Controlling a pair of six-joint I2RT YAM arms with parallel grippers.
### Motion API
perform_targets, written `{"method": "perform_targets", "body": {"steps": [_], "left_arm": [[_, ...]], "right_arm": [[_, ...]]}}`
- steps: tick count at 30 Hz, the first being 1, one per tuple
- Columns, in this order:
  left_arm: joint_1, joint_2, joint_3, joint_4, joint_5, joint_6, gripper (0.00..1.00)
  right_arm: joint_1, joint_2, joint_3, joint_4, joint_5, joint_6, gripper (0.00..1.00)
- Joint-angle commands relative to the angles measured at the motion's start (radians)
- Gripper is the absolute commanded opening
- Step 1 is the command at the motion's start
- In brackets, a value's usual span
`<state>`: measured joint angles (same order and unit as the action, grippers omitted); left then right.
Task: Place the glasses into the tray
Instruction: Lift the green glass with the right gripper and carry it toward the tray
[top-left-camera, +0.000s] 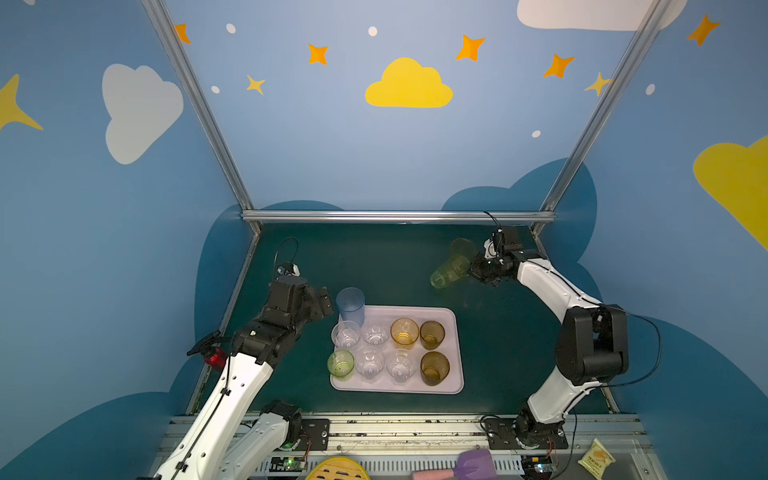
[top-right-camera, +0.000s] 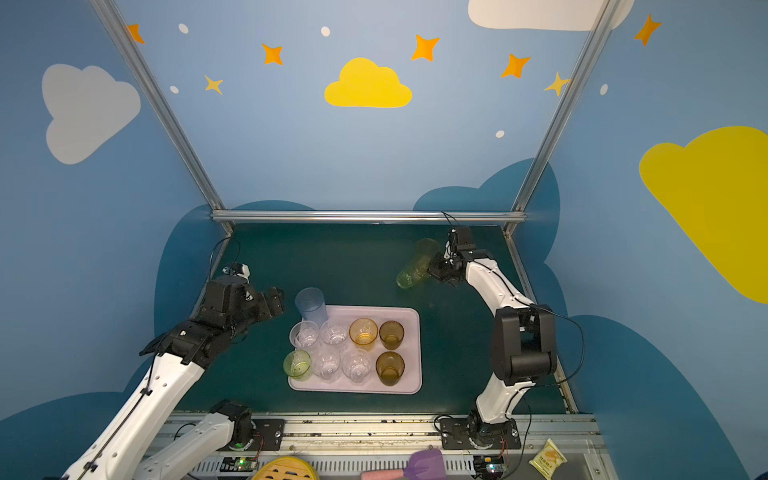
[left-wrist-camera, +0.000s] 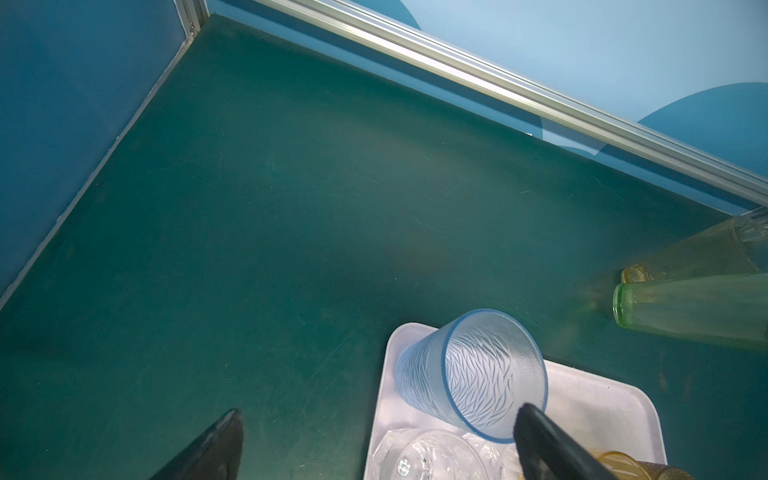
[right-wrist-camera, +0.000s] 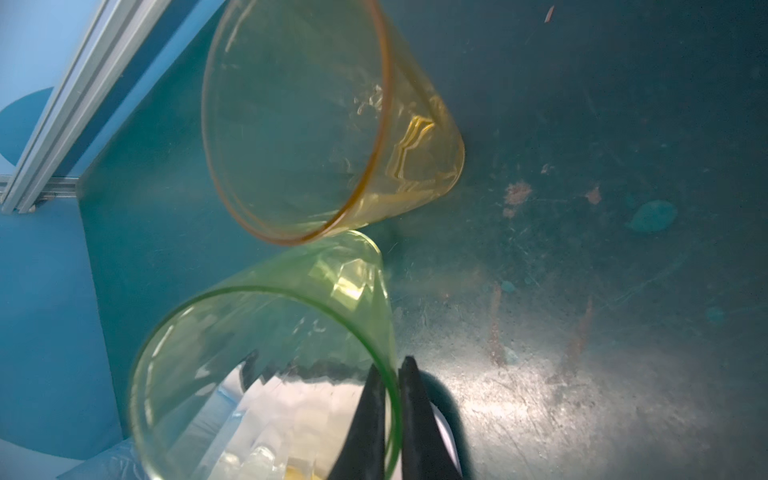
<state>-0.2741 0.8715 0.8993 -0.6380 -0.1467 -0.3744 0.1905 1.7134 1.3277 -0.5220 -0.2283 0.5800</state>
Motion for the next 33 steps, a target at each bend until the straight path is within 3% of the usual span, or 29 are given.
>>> {"method": "perform_targets", "body": {"steps": [1, 33], "left_arm": [[0.005, -0.017, 0.024, -0.011, 0.005, 0.014, 1.00], [0.010, -0.029, 0.024, 0.000, 0.074, 0.020, 1.00]], "right_arm": [[0.005, 0.005, 0.025, -0.013, -0.014, -0.015, 0.09], [0.096, -0.134, -0.017, -0.028, -0.045, -0.016, 0.00]]}}
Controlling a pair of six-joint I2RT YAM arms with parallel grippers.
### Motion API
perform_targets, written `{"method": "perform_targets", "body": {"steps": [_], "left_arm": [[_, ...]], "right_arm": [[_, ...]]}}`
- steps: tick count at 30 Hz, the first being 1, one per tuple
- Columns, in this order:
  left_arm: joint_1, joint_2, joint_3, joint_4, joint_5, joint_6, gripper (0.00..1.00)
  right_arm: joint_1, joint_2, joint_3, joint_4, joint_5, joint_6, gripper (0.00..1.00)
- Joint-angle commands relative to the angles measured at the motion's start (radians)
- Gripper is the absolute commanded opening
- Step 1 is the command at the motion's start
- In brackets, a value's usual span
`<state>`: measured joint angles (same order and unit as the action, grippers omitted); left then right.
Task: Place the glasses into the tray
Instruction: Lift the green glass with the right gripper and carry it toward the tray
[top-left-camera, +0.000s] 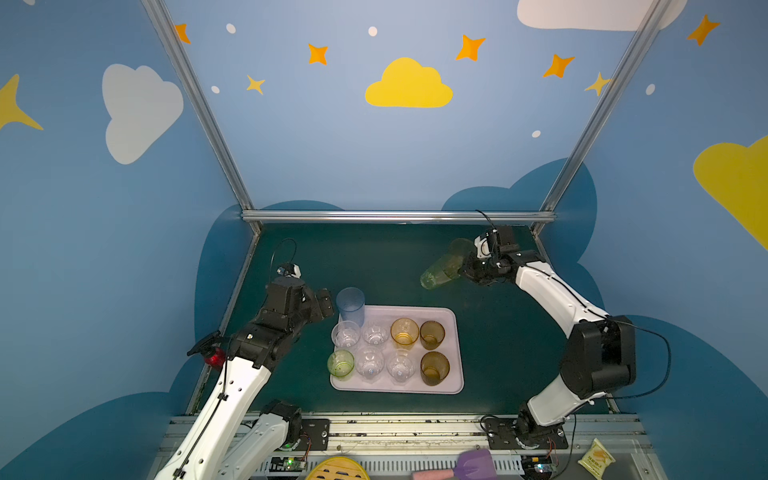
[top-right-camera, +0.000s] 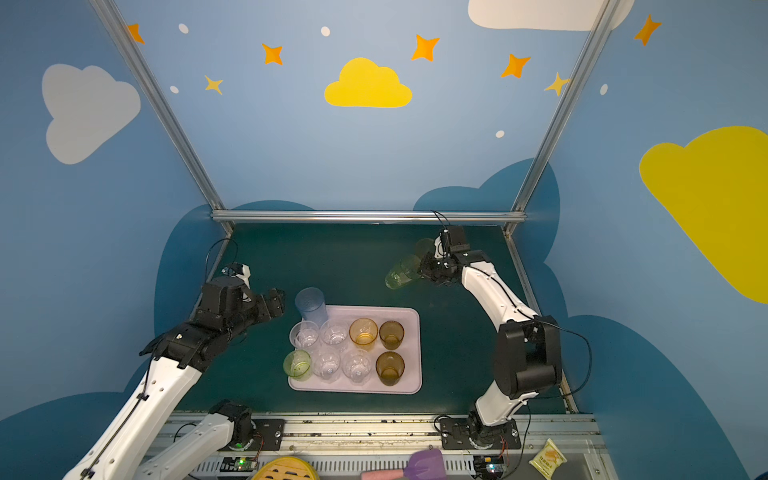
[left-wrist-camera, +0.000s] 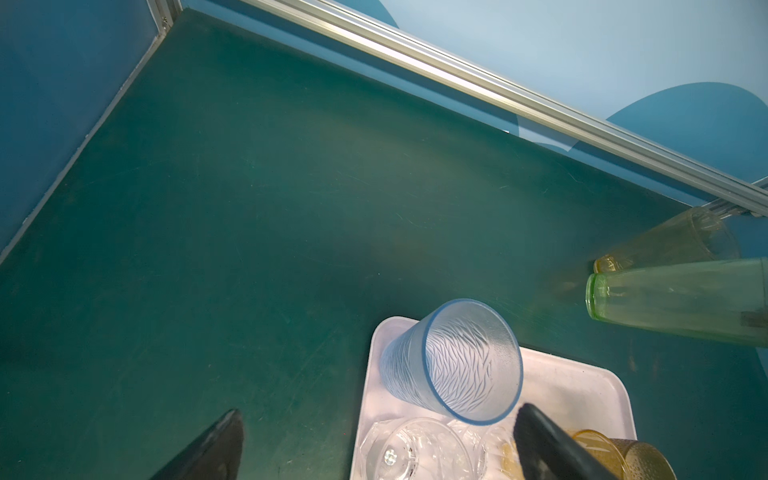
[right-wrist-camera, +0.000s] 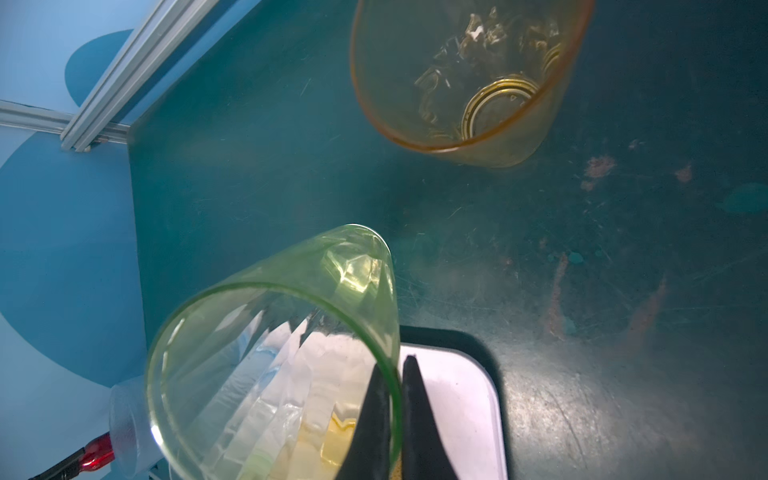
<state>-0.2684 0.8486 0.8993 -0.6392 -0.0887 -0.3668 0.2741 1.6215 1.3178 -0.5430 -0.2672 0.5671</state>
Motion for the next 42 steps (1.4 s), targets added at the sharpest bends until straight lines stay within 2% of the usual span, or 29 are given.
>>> {"method": "perform_targets", "body": {"steps": [1, 6, 10, 23, 42], "left_arm": [[0.005, -0.008, 0.025, 0.002, 0.019, 0.015, 1.00], [0.005, -0.017, 0.021, 0.009, 0.037, 0.017, 1.00], [0.005, -0.033, 0.018, 0.030, 0.092, 0.026, 1.00], [0.003, -0.051, -0.010, 0.125, 0.363, 0.067, 1.00], [-0.001, -0.077, -0.023, 0.160, 0.438, 0.092, 1.00]], "right_arm": [[0.017, -0.045, -0.007, -0.009, -0.004, -0.002, 0.00], [0.041, -0.077, -0.005, -0.017, 0.003, 0.002, 0.00], [0.062, -0.107, -0.001, -0.032, 0.016, 0.002, 0.00], [0.134, -0.198, 0.004, -0.093, 0.057, -0.023, 0.00], [0.297, -0.219, 0.045, -0.191, 0.157, -0.052, 0.00]]}}
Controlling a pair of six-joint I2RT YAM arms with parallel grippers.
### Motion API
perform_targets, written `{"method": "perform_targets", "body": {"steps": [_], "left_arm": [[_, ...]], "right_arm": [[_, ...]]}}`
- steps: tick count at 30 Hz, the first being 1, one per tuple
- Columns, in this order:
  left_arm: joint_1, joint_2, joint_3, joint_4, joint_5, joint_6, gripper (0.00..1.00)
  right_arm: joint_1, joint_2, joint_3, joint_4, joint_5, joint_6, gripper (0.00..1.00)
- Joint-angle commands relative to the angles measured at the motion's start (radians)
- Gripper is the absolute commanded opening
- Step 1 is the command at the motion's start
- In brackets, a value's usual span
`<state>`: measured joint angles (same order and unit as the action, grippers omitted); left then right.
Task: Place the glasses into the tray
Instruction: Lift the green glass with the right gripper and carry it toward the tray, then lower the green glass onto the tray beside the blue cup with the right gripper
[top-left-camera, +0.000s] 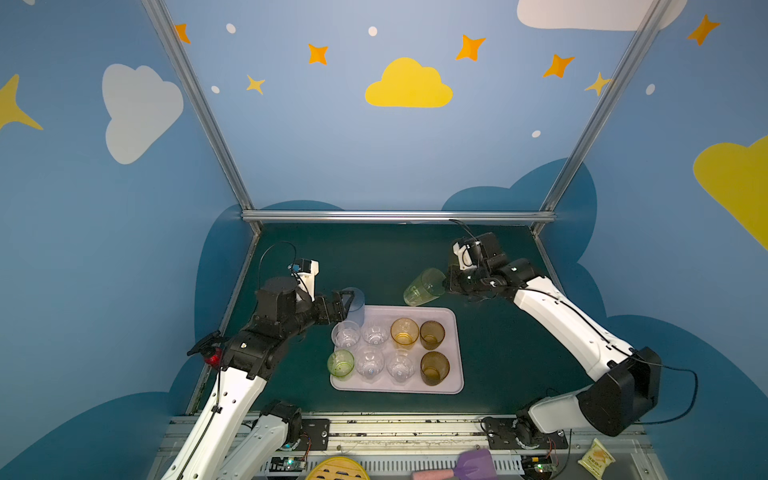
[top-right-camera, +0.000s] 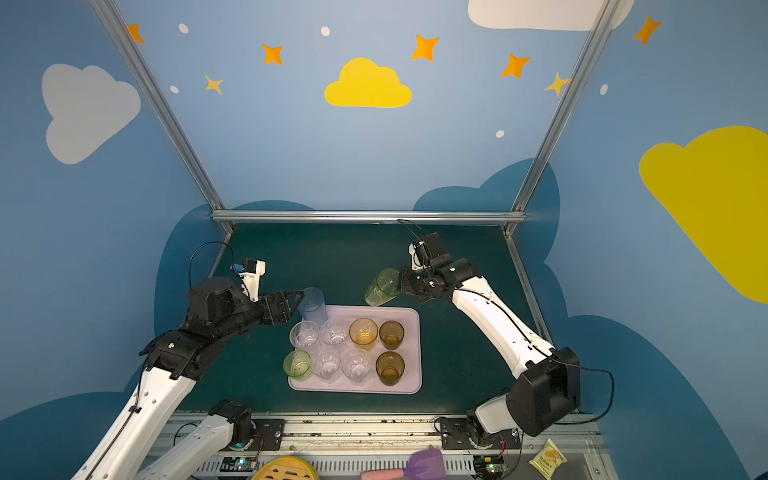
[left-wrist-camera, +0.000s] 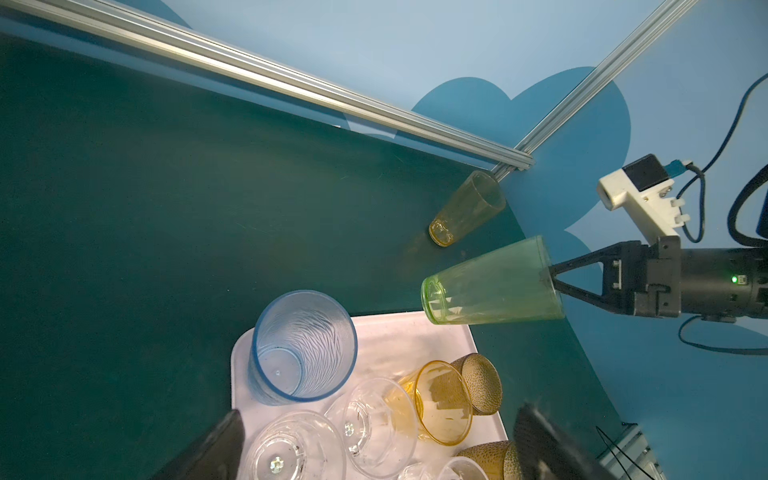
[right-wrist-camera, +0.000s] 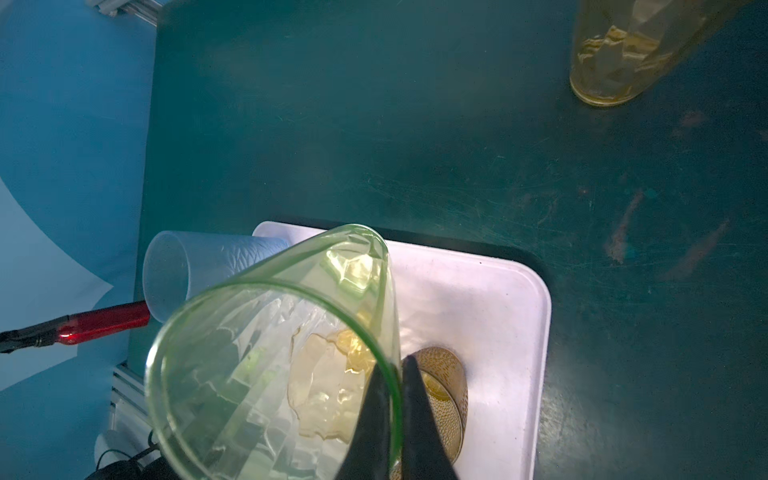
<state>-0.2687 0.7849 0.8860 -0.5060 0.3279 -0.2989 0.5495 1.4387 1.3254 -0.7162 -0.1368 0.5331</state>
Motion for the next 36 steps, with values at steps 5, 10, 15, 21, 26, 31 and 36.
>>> {"method": "perform_targets", "body": {"steps": [5, 10, 15, 21, 26, 31, 36], "left_arm": [[-0.003, -0.006, -0.010, 0.030, 0.033, 0.023, 1.00], [-0.004, -0.004, -0.012, 0.039, 0.055, 0.024, 1.00], [-0.006, -0.006, -0.014, 0.043, 0.062, 0.024, 1.00], [-0.009, -0.005, -0.012, 0.043, 0.063, 0.024, 1.00], [-0.010, -0.009, -0.015, 0.042, 0.062, 0.024, 1.00], [-0.011, -0.009, -0.015, 0.042, 0.056, 0.023, 1.00], [-0.013, -0.012, -0.015, 0.039, 0.049, 0.023, 1.00]], "right_arm": [[0.061, -0.027, 0.053, -0.043, 0.053, -0.028, 0.00], [0.104, -0.009, 0.072, -0.057, 0.083, -0.036, 0.00], [0.141, 0.029, 0.109, -0.070, 0.107, -0.046, 0.00], [0.180, 0.083, 0.172, -0.089, 0.133, -0.057, 0.00], [0.210, 0.141, 0.225, -0.095, 0.142, -0.067, 0.00], [0.233, 0.203, 0.279, -0.114, 0.164, -0.076, 0.00], [0.248, 0.273, 0.344, -0.163, 0.177, -0.084, 0.00]]}}
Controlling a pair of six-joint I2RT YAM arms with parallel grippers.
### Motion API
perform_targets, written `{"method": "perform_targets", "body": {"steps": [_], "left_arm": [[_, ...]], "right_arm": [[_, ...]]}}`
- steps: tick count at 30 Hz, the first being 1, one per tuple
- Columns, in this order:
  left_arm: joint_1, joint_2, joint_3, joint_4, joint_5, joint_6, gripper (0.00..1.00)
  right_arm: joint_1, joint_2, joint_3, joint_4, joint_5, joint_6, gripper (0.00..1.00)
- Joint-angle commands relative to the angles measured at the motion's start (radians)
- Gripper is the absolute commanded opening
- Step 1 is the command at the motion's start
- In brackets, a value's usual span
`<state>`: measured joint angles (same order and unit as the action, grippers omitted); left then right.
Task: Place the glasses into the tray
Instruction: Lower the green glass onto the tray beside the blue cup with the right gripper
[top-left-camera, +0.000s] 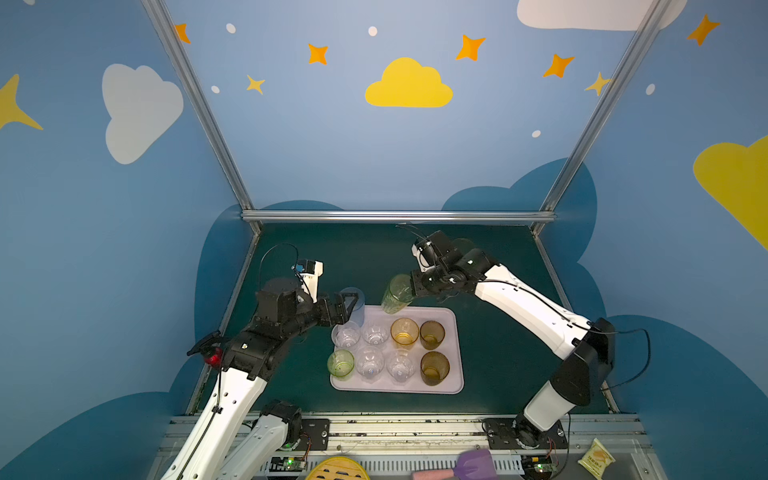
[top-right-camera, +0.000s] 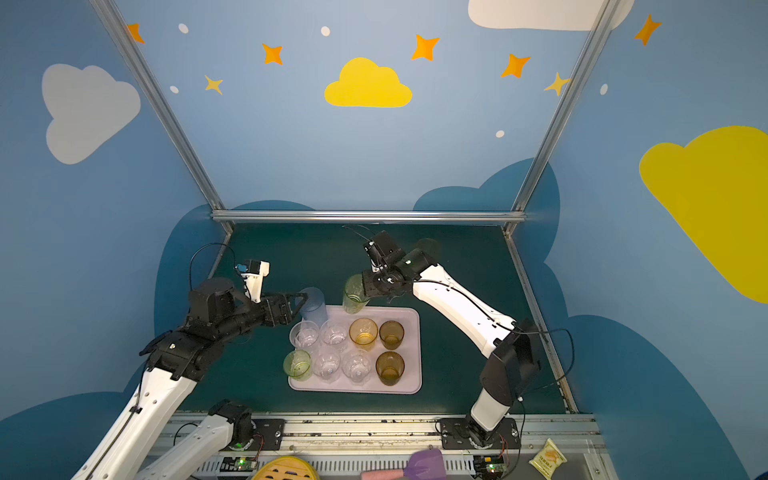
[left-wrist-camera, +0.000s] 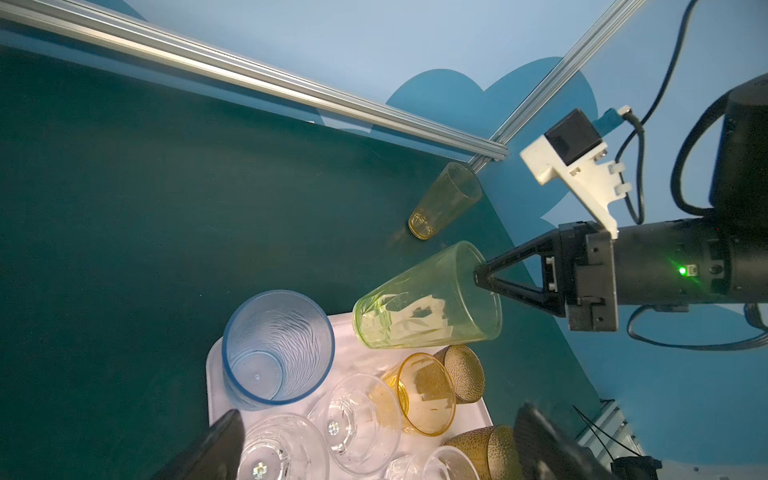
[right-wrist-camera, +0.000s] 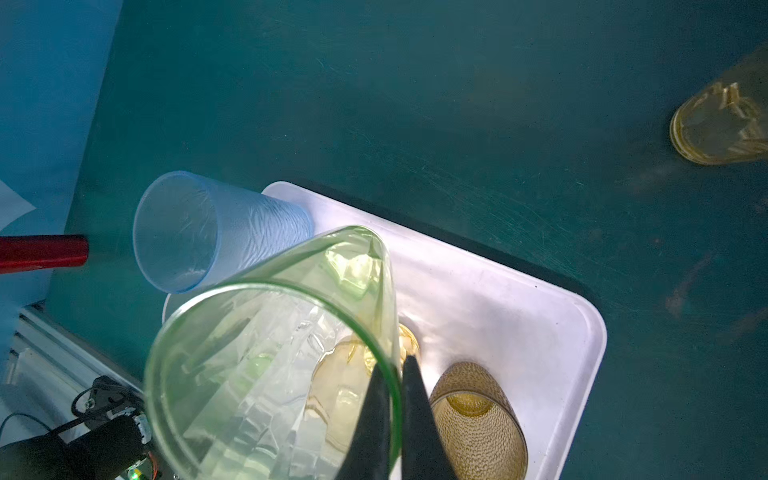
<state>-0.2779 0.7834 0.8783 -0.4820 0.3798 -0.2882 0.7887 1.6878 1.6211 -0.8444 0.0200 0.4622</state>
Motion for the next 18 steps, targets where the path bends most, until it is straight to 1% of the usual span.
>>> {"method": "perform_targets", "body": {"steps": [1, 5, 18], "left_arm": [[-0.004, -0.010, -0.007, 0.015, -0.005, 0.011, 1.00], [-0.004, -0.010, -0.007, 0.016, -0.011, 0.011, 1.00], [-0.006, -0.010, -0.005, 0.010, -0.026, 0.012, 1.00]], "right_arm": [[0.009, 0.043, 0.069, -0.057, 0.020, -0.013, 0.00], [0.015, 0.105, 0.132, -0.116, 0.033, -0.021, 0.00], [0.021, 0.179, 0.161, -0.112, 0.023, -0.022, 0.00]]}}
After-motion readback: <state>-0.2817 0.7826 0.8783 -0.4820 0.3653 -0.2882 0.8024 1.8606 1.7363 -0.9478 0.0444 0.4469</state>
